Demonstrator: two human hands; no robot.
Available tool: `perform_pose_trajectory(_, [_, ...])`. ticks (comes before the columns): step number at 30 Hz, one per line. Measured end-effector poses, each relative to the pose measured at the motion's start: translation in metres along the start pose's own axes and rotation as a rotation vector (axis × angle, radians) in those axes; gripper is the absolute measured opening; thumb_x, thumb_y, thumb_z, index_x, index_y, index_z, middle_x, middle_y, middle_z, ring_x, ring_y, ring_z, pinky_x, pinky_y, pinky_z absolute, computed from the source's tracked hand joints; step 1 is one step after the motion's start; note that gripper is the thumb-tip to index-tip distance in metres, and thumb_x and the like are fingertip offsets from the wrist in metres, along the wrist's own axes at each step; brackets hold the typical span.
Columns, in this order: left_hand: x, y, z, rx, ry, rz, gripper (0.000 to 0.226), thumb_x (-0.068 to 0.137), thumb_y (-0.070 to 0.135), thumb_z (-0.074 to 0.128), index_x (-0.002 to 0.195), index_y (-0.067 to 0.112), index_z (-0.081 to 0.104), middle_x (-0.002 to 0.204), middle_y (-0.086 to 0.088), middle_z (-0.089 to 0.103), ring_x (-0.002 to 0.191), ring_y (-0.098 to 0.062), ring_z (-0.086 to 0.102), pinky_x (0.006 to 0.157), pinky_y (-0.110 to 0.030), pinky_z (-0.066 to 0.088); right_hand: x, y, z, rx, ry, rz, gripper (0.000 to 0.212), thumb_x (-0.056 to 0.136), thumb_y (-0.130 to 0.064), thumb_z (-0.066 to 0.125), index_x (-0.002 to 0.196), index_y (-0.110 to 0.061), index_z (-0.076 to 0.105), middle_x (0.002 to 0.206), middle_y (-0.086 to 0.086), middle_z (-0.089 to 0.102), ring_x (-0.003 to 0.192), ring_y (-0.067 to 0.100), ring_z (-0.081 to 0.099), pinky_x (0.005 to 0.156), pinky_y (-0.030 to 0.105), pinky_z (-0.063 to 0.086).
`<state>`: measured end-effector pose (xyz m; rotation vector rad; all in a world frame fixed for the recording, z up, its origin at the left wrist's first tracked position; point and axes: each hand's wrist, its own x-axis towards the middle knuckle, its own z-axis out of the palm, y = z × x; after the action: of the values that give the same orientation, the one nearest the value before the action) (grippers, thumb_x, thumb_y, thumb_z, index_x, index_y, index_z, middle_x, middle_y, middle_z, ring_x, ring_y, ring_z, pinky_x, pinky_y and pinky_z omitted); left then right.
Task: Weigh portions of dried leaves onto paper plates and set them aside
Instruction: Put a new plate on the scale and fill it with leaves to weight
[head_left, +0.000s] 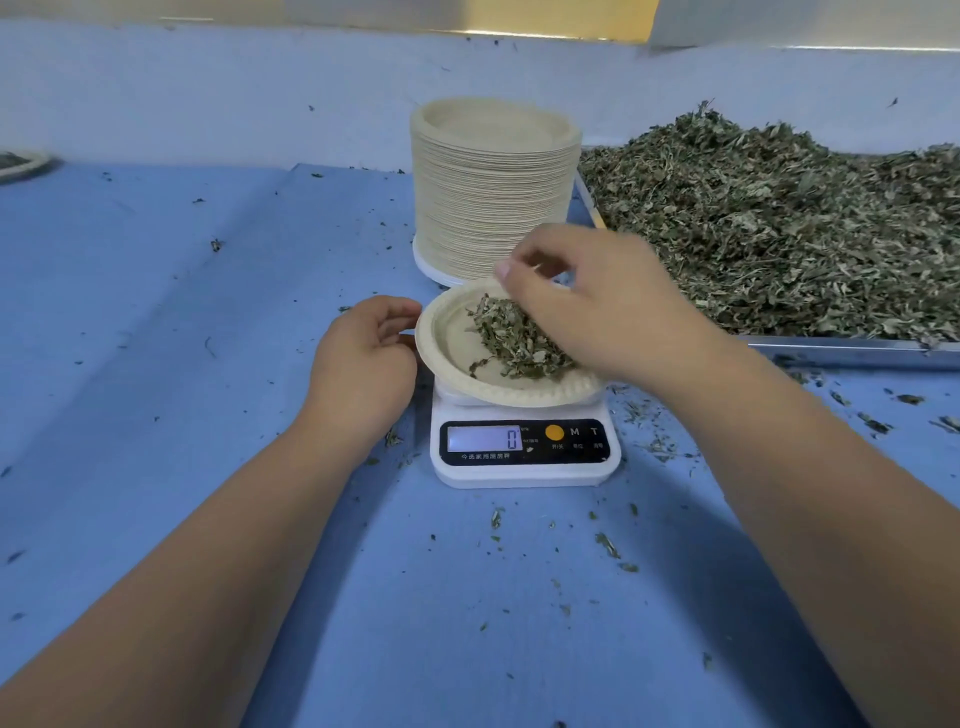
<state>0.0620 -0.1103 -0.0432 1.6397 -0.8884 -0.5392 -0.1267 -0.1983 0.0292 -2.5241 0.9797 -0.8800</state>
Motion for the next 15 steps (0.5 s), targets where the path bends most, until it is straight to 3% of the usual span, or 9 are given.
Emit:
perform_pose_trajectory(3, [-0.001,0.001,0.0,0.002,0.001,0.0,0.048,0.086,-0.008,0.044,0.115,0.02,0.07,0.11,0.004,0.075,0.106,-0.012,0.07,0.094,-0.04,0.059,0.004,0.026,-0.012,-0.237,0.119,-0.004,0.035,0.099,-0.05,0.043,0.098,-0.024,0.067,0.075,-0.015,0.06,0.063,0.01,0.06,0.058,0.027,0.043])
perform_pose_trajectory(6, [-0.002,0.001,0.001,0.0,0.0,-0.01,0.047,0.085,-0.006,0.045,0.111,0.023,0.071,0.108,0.006,0.076,0.104,-0.013,0.071,0.094,-0.044,0.059,0.002,0.07,-0.022,-0.505,0.112,0.19,0.037,0.101,-0.045,0.042,0.093,-0.015,0.061,0.066,-0.001,0.052,0.064,0.028,0.053,0.062,0.033,0.039])
perform_pose_trajectory(10, [-0.003,0.002,0.0,0.004,-0.011,-0.005,0.047,0.08,-0.001,0.045,0.105,0.027,0.071,0.105,0.008,0.076,0.102,-0.011,0.071,0.092,-0.043,0.06,-0.005,0.101,-0.019,-0.517,-0.12,0.433,0.056,0.101,-0.062,0.027,0.088,-0.016,0.055,0.078,0.007,0.054,0.078,0.032,0.055,0.068,0.039,0.046])
perform_pose_trajectory(13, [-0.004,0.004,0.0,0.001,-0.002,-0.005,0.047,0.076,0.005,0.045,0.108,0.026,0.072,0.106,0.008,0.076,0.101,-0.01,0.072,0.093,-0.042,0.059,-0.003,0.102,-0.016,-0.508,-0.17,0.412,0.061,0.1,-0.065,0.023,0.082,-0.017,0.056,0.08,0.009,0.057,0.078,0.033,0.056,0.071,0.041,0.05])
perform_pose_trajectory(15, [-0.004,0.004,-0.001,-0.004,0.007,-0.015,0.046,0.08,0.003,0.048,0.114,0.023,0.071,0.108,0.007,0.076,0.1,-0.01,0.072,0.094,-0.043,0.059,-0.002,0.102,-0.017,-0.49,-0.133,0.381,0.063,0.101,-0.063,0.026,0.076,-0.013,0.055,0.074,0.012,0.057,0.07,0.032,0.055,0.061,0.037,0.045])
